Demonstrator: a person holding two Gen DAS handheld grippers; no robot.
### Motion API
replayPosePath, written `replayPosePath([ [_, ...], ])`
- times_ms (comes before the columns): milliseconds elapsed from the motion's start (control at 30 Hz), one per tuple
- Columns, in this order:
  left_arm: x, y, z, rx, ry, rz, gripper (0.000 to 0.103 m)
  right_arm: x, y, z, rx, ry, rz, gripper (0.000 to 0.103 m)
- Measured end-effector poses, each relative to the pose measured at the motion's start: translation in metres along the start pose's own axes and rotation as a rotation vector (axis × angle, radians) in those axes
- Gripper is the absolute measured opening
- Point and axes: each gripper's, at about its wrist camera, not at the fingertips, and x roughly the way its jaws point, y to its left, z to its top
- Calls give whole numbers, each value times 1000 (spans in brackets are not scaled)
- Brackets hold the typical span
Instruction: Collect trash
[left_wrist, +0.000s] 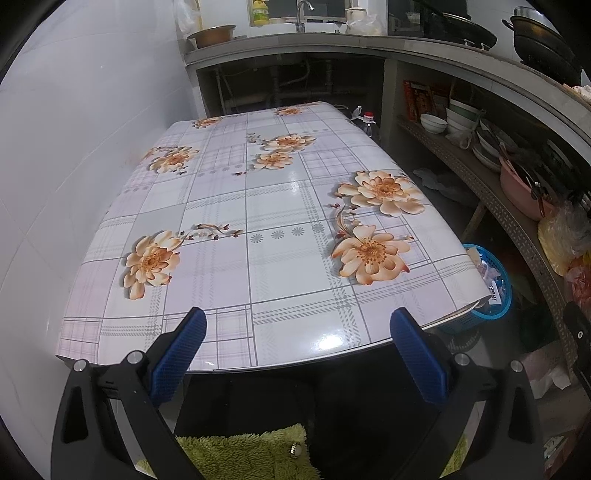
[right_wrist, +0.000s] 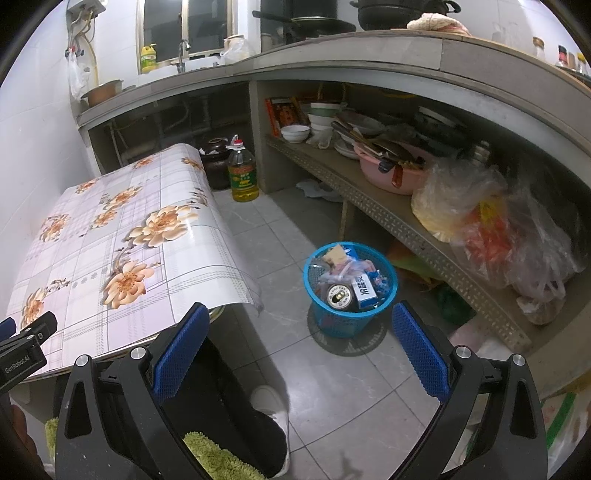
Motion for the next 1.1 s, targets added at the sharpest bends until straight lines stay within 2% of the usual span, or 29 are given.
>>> replayPosePath([
  [1100,3,0,-2,15,16,6,98,3,8,-6,11,16,8,95],
])
